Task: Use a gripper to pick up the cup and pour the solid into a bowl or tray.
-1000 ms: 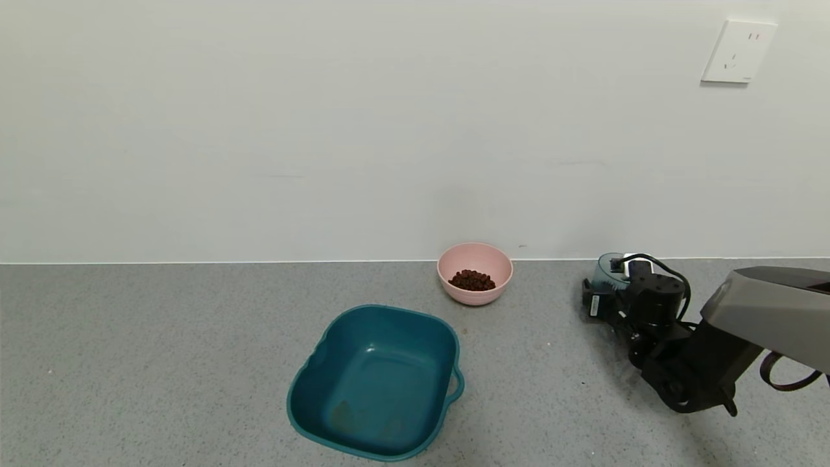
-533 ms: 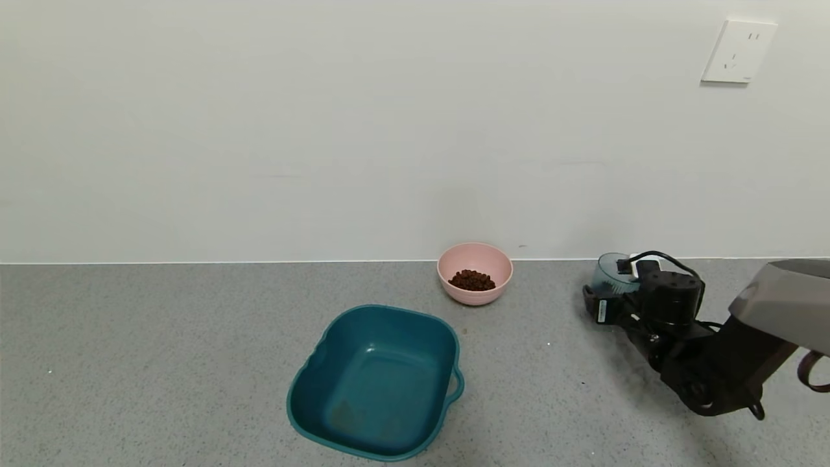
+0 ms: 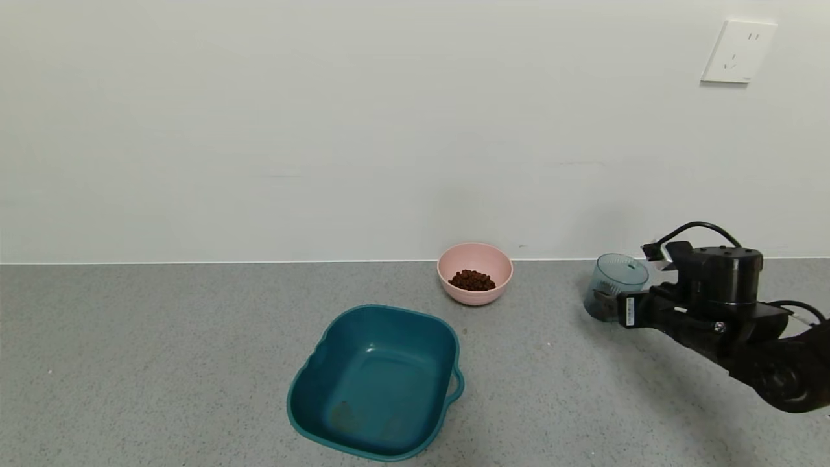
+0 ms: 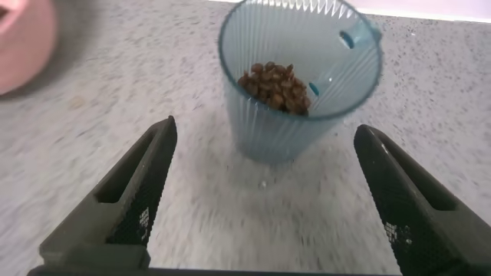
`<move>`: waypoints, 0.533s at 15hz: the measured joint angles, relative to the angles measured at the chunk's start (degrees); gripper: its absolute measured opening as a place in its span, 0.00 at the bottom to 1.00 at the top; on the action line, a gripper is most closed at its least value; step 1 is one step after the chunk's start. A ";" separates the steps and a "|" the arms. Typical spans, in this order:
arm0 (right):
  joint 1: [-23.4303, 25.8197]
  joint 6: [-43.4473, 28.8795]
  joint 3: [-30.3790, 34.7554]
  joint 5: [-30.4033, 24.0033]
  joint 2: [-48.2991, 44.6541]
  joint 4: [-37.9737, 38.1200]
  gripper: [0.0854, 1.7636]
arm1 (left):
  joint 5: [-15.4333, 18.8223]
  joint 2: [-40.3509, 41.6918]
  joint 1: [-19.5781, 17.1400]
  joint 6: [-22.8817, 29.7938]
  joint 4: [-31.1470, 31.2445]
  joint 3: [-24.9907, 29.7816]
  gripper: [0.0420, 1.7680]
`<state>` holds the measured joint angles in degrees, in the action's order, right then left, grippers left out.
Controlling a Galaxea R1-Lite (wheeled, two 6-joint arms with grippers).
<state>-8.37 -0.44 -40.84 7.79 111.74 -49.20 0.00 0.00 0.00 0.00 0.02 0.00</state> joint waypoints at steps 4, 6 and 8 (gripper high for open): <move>-0.28 0.39 0.66 -1.82 -14.95 16.98 0.96 | 0.00 0.00 0.00 0.00 0.05 0.00 1.00; -0.63 0.51 0.46 -1.84 -22.74 25.83 0.96 | 0.00 0.00 0.00 0.00 0.05 0.00 1.00; -0.90 0.60 0.49 -1.65 -30.90 33.68 0.96 | 0.00 0.00 0.00 0.00 0.00 0.00 1.00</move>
<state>-9.28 0.16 -40.35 6.14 80.84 -15.52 0.00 0.00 0.00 0.00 0.02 0.00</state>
